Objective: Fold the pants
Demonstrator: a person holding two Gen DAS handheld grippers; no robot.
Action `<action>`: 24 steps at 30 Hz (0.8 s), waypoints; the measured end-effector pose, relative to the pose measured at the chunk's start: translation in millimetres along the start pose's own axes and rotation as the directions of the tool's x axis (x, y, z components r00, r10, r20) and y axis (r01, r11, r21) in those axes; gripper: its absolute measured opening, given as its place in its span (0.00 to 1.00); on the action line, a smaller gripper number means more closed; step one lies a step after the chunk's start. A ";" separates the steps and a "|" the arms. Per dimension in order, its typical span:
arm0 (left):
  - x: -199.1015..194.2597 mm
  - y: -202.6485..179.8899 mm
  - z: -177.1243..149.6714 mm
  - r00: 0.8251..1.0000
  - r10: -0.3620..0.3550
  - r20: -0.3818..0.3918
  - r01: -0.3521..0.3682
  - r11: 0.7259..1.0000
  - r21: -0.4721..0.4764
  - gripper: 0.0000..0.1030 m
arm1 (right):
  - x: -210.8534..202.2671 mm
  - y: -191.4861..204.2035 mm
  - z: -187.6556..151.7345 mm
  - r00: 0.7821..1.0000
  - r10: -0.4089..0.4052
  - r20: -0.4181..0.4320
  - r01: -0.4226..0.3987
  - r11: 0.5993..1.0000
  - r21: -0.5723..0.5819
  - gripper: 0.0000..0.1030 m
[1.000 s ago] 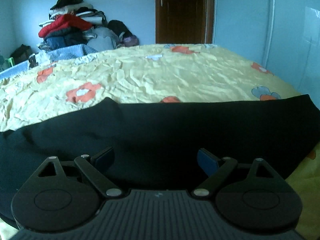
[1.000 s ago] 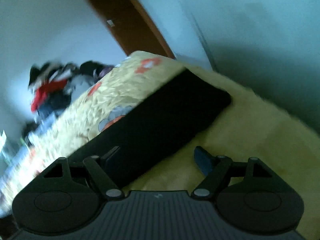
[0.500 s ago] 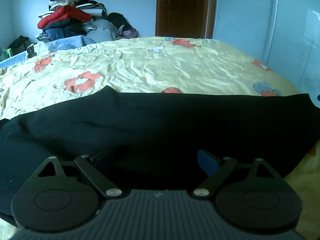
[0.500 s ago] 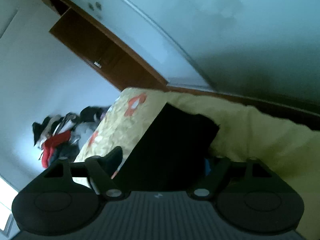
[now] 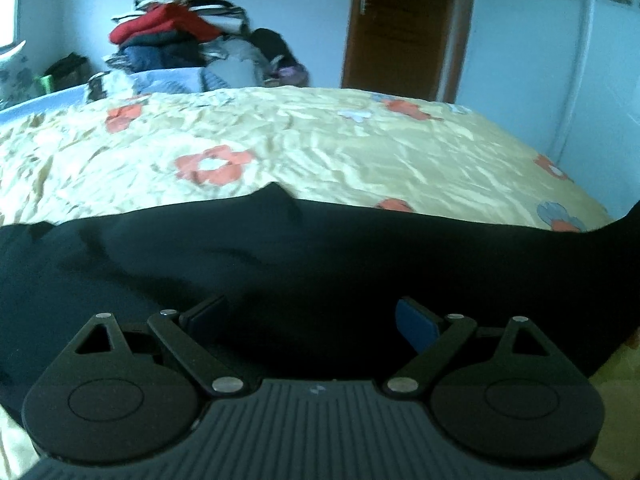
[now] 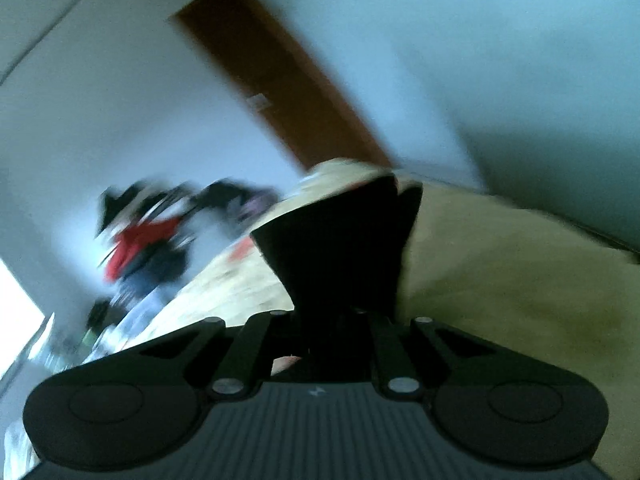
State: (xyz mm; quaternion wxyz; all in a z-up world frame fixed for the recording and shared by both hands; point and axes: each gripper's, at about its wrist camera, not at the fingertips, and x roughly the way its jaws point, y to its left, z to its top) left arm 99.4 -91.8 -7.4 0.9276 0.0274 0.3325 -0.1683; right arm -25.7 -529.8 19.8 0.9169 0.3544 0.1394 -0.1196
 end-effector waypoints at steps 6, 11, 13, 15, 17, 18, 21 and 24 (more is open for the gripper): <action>-9.3 22.3 -2.3 1.000 0.025 0.007 -0.024 0.999 -0.039 0.90 | 49.3 99.1 -44.7 0.959 0.212 -0.190 -0.240 0.961 -0.138 0.08; -19.3 39.0 -5.6 0.998 0.062 0.016 -0.061 0.997 -0.045 0.92 | 82.1 158.5 -116.2 0.865 0.268 -0.425 -0.379 0.903 -0.201 0.08; -20.6 47.7 -7.1 0.997 0.074 0.015 -0.073 0.995 -0.061 0.92 | 84.5 173.8 -140.3 0.835 0.251 -0.491 -0.403 0.885 -0.233 0.08; -20.3 57.5 -8.6 0.997 0.077 0.004 -0.077 0.993 -0.090 0.92 | 88.1 184.0 -155.6 0.829 0.218 -0.515 -0.405 0.869 -0.284 0.09; -18.9 65.9 -10.4 0.997 0.073 -0.009 -0.074 0.989 -0.125 0.92 | 86.4 188.8 -165.7 0.834 0.179 -0.522 -0.396 0.853 -0.340 0.11; -18.3 69.1 -11.0 0.997 0.070 -0.015 -0.072 0.987 -0.142 0.92 | 87.5 192.6 -169.7 0.832 0.146 -0.536 -0.393 0.837 -0.381 0.19; -19.2 73.6 -11.7 0.998 0.062 -0.013 -0.063 0.985 -0.162 0.92 | 69.5 203.5 -176.8 0.823 0.107 -0.558 -0.423 0.772 -0.475 0.58; -22.3 73.3 -11.8 0.998 0.064 -0.010 -0.065 0.986 -0.154 0.93 | 42.7 221.1 -187.6 0.815 0.136 -0.564 -0.509 0.635 -0.581 0.77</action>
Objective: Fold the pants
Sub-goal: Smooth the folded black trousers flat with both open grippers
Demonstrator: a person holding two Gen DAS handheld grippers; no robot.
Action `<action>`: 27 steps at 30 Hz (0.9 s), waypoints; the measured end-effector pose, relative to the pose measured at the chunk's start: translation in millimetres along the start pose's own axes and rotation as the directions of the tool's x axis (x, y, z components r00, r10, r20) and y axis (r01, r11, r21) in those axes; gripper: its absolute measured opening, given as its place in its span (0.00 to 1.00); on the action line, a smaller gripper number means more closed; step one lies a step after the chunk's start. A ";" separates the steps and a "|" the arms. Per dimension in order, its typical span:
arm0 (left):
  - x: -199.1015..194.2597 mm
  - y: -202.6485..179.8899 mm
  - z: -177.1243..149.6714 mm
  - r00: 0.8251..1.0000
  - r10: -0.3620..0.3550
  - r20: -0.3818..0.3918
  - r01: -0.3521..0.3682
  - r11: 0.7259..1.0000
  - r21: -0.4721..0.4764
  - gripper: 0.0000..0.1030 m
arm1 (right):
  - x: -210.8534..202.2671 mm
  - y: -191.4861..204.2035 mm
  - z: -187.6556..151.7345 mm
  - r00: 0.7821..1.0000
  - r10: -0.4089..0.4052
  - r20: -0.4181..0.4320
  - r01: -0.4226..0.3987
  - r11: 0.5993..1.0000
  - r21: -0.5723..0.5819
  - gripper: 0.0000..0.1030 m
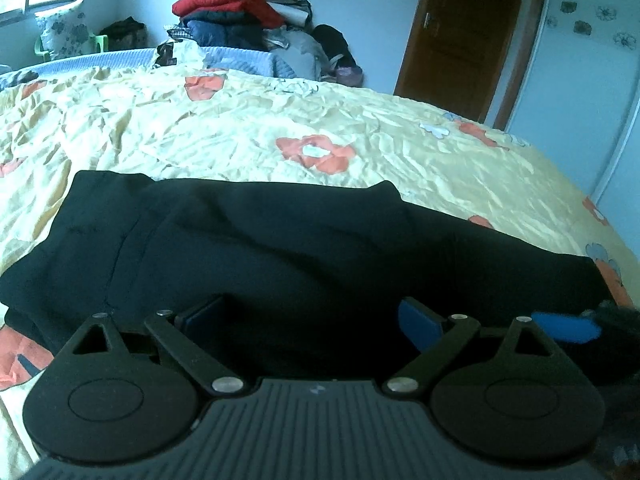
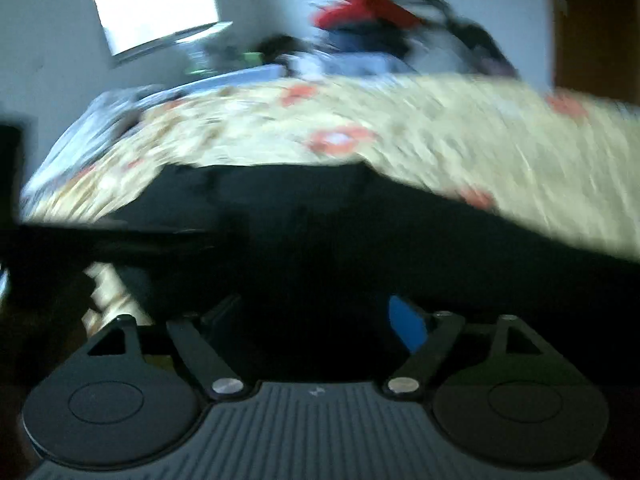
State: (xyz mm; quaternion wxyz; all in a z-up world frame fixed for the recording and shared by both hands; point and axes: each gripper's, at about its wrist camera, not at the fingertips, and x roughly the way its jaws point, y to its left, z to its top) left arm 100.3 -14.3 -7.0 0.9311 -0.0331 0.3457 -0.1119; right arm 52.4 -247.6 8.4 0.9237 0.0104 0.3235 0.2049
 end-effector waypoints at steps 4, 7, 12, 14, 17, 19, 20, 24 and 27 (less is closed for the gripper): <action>-0.2 0.4 -1.0 1.000 0.004 0.002 -0.004 1.000 0.001 0.93 | -19.0 14.6 10.7 0.986 -0.146 0.075 0.157 0.975 -0.158 0.78; 0.2 1.5 -1.2 1.000 -0.001 0.005 0.001 1.000 0.000 0.93 | -5.2 2.9 16.5 0.939 -0.343 0.016 0.342 0.929 -0.141 0.92; -5.3 11.6 -1.9 0.999 0.037 0.022 -0.037 0.999 -0.005 0.94 | 14.3 -14.4 -1.9 0.896 -0.421 -0.139 0.426 0.904 0.013 0.98; -6.3 20.5 -0.4 0.997 0.068 0.028 -0.068 0.997 -0.023 0.94 | 7.9 -20.5 -6.0 0.903 -0.406 -0.145 0.421 0.902 0.098 1.00; -8.5 41.2 1.8 0.993 0.114 0.027 -0.111 0.991 -0.078 0.95 | 14.6 -21.7 -2.1 0.903 -0.397 -0.161 0.416 0.903 0.108 1.00; -10.8 55.8 4.3 0.992 0.125 0.025 -0.122 0.986 -0.110 0.95 | 15.3 -17.2 -2.7 0.900 -0.409 -0.152 0.425 0.900 0.095 1.00; -12.3 63.8 4.3 0.991 0.134 0.028 -0.129 0.984 -0.124 0.95 | 16.5 -16.5 -3.5 0.899 -0.415 -0.142 0.429 0.899 0.090 1.00; -20.7 86.9 2.5 0.986 0.159 0.053 -0.152 0.981 -0.121 0.95 | 14.9 -20.0 -13.5 0.903 -0.422 -0.085 0.430 0.894 0.129 1.00; -23.0 94.6 -1.3 0.986 0.150 0.070 -0.144 0.986 -0.081 0.96 | 13.6 -18.0 -19.0 0.898 -0.438 -0.040 0.439 0.887 0.146 1.00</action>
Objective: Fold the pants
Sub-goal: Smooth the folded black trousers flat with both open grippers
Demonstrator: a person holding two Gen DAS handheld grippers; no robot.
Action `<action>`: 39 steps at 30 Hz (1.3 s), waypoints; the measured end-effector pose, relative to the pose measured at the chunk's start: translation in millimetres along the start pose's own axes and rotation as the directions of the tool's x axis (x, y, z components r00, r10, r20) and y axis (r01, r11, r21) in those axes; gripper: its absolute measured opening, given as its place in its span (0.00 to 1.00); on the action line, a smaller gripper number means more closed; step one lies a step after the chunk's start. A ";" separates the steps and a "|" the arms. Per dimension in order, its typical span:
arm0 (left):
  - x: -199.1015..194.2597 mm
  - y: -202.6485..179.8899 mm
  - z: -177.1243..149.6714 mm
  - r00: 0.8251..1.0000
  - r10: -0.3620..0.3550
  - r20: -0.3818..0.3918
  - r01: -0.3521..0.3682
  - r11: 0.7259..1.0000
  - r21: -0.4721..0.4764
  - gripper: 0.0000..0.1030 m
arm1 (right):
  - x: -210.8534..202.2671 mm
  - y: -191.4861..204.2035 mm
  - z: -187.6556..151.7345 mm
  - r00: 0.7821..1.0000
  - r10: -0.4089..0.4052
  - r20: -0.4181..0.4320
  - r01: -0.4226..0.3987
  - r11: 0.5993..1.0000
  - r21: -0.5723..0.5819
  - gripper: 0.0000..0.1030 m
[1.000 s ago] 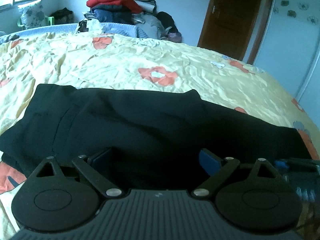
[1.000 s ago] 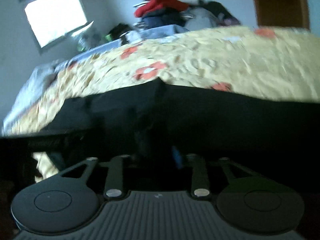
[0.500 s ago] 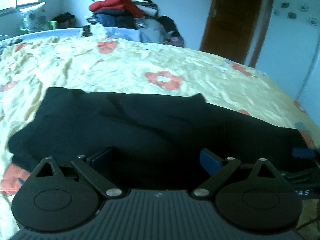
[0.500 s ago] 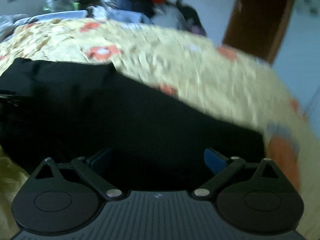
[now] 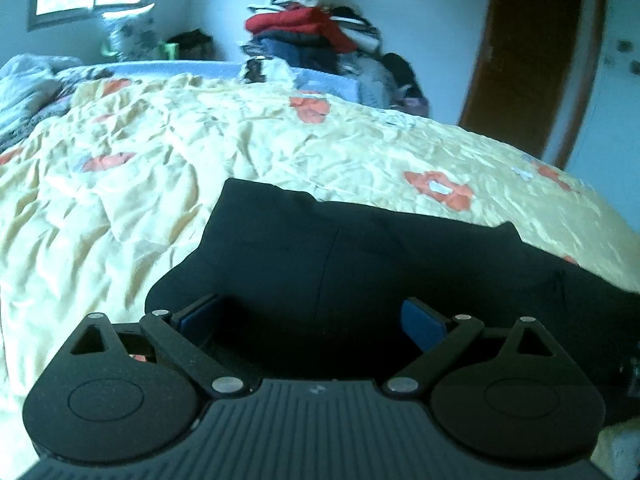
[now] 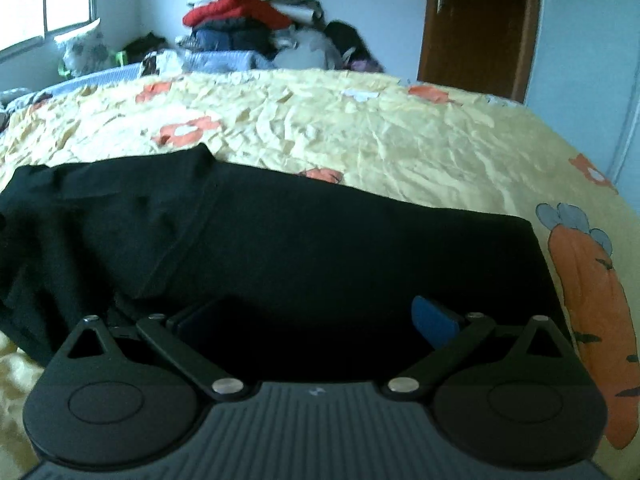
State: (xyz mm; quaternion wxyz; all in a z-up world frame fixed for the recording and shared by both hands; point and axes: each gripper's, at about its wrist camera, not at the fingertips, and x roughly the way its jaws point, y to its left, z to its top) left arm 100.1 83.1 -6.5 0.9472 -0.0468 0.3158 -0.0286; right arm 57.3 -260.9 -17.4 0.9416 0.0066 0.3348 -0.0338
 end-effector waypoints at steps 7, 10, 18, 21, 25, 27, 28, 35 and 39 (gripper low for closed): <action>5.9 -26.8 -22.0 0.997 0.071 0.034 -0.077 0.965 0.251 1.00 | -0.1 -3.1 -4.5 0.999 0.009 0.039 -0.010 1.000 0.029 1.00; 5.2 -21.6 -23.6 0.998 0.048 0.027 -0.054 0.967 0.248 1.00 | 0.8 -1.7 -4.2 0.999 -0.002 0.038 0.002 1.000 0.017 1.00; -19.1 -27.1 -6.7 0.998 -0.035 0.050 0.022 0.970 0.241 0.99 | -21.4 -19.5 6.1 0.998 -0.012 0.067 0.010 1.000 0.023 1.00; -23.7 -59.0 4.0 0.991 -0.123 0.055 0.102 0.950 0.295 0.99 | -25.6 -41.9 17.0 0.997 -0.044 0.064 0.041 0.998 0.048 1.00; -12.2 -116.3 11.5 0.971 -0.239 -0.016 0.229 0.906 0.356 0.99 | -9.9 -71.6 26.0 0.999 -0.033 -0.019 0.035 0.994 0.102 1.00; -5.3 -143.0 12.2 0.956 -0.291 -0.040 0.284 0.879 0.384 0.99 | 0.3 -76.5 27.8 0.997 0.037 -0.062 -0.030 0.994 0.109 1.00; -1.5 -155.9 12.2 0.949 -0.311 -0.048 0.303 0.864 0.401 0.99 | 6.2 -76.5 28.6 0.995 0.067 -0.078 -0.060 0.993 0.097 1.00; 65.3 -204.2 23.8 0.925 -0.330 -0.190 0.379 0.850 0.366 0.97 | 27.9 -69.2 29.7 0.994 0.037 -0.104 -0.040 0.999 -0.026 1.00; 114.2 -201.9 32.9 0.918 -0.300 -0.259 0.364 0.896 0.254 0.98 | 34.0 -75.9 29.3 0.996 0.037 -0.076 -0.039 0.999 -0.015 1.00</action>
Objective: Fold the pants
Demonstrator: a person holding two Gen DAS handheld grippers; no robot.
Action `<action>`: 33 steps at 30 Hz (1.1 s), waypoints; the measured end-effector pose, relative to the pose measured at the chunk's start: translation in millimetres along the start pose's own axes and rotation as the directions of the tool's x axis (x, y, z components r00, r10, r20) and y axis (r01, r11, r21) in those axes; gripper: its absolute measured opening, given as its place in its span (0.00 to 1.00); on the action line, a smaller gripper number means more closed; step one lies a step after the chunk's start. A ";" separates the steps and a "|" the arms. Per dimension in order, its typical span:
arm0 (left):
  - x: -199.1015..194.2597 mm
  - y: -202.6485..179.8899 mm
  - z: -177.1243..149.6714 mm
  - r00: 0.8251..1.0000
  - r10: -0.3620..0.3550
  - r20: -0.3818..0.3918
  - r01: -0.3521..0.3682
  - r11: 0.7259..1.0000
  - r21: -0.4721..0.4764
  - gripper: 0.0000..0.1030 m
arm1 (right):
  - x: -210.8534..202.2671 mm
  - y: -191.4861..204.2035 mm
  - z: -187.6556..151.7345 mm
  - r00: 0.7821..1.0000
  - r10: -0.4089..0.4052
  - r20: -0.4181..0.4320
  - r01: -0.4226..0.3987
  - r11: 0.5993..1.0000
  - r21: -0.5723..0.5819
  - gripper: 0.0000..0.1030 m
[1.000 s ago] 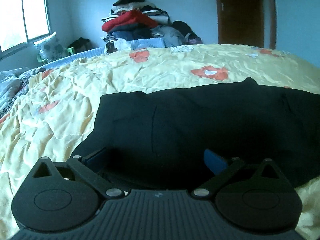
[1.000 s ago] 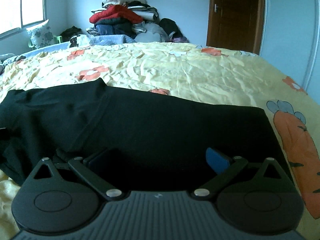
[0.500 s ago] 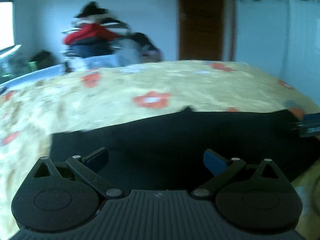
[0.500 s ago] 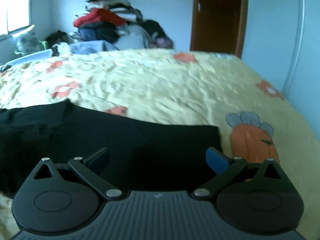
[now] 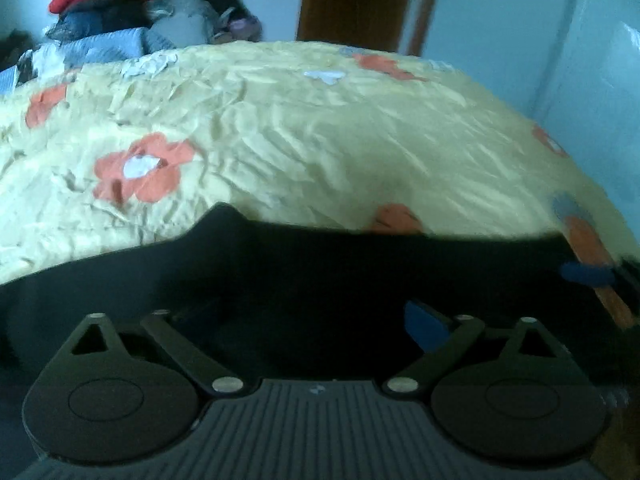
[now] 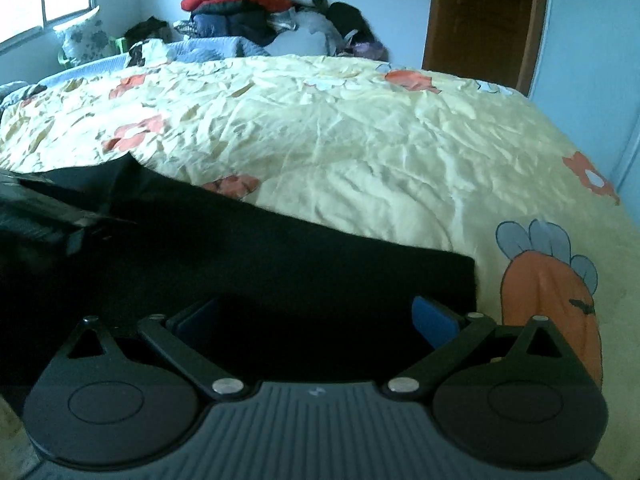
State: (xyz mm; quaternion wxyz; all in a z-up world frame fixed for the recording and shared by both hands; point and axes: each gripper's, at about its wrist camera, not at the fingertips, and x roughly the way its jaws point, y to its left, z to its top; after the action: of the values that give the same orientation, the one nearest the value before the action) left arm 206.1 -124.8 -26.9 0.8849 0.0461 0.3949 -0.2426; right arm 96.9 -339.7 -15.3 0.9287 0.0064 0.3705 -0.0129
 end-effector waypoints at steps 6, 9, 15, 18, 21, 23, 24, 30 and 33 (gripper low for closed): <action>-5.2 10.2 16.5 0.997 0.072 0.039 -0.071 0.997 -0.008 0.92 | -1.6 0.7 -11.1 0.996 -0.013 0.083 0.013 1.000 0.004 1.00; -25.8 14.5 9.3 0.996 0.078 0.048 -0.078 0.997 -0.018 0.93 | -3.1 0.5 -14.6 0.994 -0.016 0.106 0.016 1.000 0.008 1.00; -77.9 30.1 -24.4 0.981 0.173 0.087 -0.173 0.985 -0.012 0.96 | -2.3 1.4 -13.7 0.994 -0.017 0.110 0.016 1.000 0.011 1.00; -78.7 46.3 -38.2 0.969 0.240 0.049 -0.239 0.971 -0.025 0.98 | -2.9 1.6 -15.2 0.994 -0.016 0.111 0.014 1.000 0.014 1.00; -62.9 58.1 -50.2 0.977 0.213 0.022 -0.212 0.976 -0.058 1.00 | -2.9 0.9 -15.2 0.994 -0.018 0.111 0.016 1.000 0.013 1.00; -72.1 55.6 -49.7 0.974 0.224 0.037 -0.221 0.973 -0.071 0.95 | -3.1 0.0 -15.2 0.994 -0.016 0.110 0.014 1.000 0.014 1.00; -80.8 54.1 -50.0 0.973 0.224 0.058 -0.219 0.973 -0.076 0.96 | -3.9 -0.1 -15.2 0.994 -0.012 0.104 0.012 1.000 0.008 1.00; -150.8 70.3 -72.2 0.918 0.337 0.211 -0.329 0.941 -0.075 0.99 | -45.8 16.0 -0.6 0.988 -0.058 0.143 0.053 0.998 0.035 1.00; -180.6 102.4 -95.4 0.906 0.375 0.198 -0.345 0.923 -0.170 0.99 | -73.1 61.8 6.9 0.972 0.009 0.236 0.018 0.993 -0.114 1.00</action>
State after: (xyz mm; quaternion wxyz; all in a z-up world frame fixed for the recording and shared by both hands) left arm 86.3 62.1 26.9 0.9548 0.0321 0.2909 -0.0522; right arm 50.4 -276.7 40.2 0.9650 -0.0496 0.2574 0.0056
